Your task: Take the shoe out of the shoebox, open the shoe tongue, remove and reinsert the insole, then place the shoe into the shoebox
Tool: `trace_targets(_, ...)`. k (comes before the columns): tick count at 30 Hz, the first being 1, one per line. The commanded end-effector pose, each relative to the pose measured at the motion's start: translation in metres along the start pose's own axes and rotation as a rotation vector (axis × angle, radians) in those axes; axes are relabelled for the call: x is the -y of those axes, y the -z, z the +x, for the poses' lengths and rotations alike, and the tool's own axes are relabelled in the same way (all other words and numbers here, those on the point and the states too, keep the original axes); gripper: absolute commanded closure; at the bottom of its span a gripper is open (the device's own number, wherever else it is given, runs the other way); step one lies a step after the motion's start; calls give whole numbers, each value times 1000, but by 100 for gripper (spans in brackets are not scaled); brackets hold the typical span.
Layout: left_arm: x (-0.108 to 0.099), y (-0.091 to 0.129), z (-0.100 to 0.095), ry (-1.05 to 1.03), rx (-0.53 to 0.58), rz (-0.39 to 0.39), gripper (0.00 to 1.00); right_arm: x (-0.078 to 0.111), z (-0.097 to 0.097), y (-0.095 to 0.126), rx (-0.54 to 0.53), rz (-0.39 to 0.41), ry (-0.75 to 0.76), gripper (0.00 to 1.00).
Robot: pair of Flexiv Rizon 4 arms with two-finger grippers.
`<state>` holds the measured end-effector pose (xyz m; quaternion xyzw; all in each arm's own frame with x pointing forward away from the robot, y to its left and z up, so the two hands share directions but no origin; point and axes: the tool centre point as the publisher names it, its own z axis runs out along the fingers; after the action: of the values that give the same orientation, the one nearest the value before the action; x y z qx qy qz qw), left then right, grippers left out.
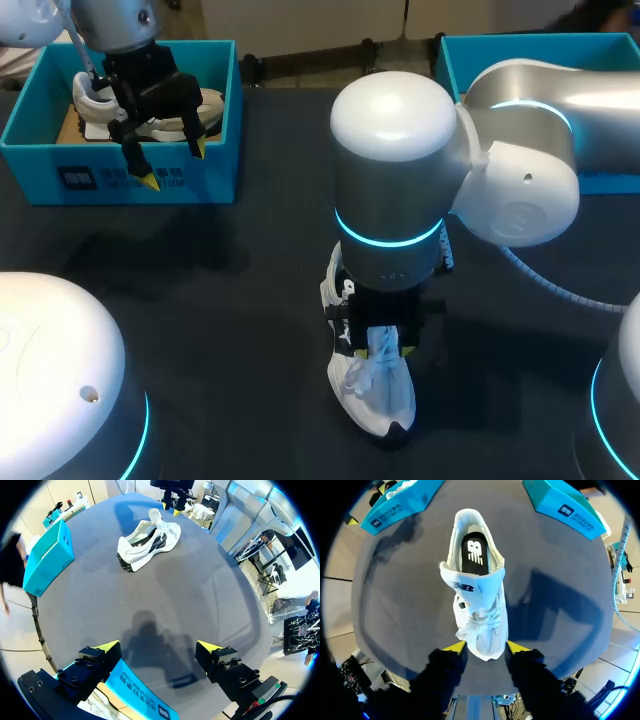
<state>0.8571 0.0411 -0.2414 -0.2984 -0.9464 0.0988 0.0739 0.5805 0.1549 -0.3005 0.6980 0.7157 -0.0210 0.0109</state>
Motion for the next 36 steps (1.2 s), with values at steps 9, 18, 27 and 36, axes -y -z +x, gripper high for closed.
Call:
trace_targets(9,-1,0,-1,-1,-2,0,0,-39,11,-6,-9,-16,97,86)
trace_targets(18,-1,0,-1,-1,-2,0,0,-67,10,-16,-28,-13,142,82)
trace_targets(27,-1,0,-1,-1,-2,0,0,-85,10,-27,-49,5,165,78)
trace_targets(36,-1,0,-1,-1,-2,0,0,-69,11,-12,-32,-20,164,68)
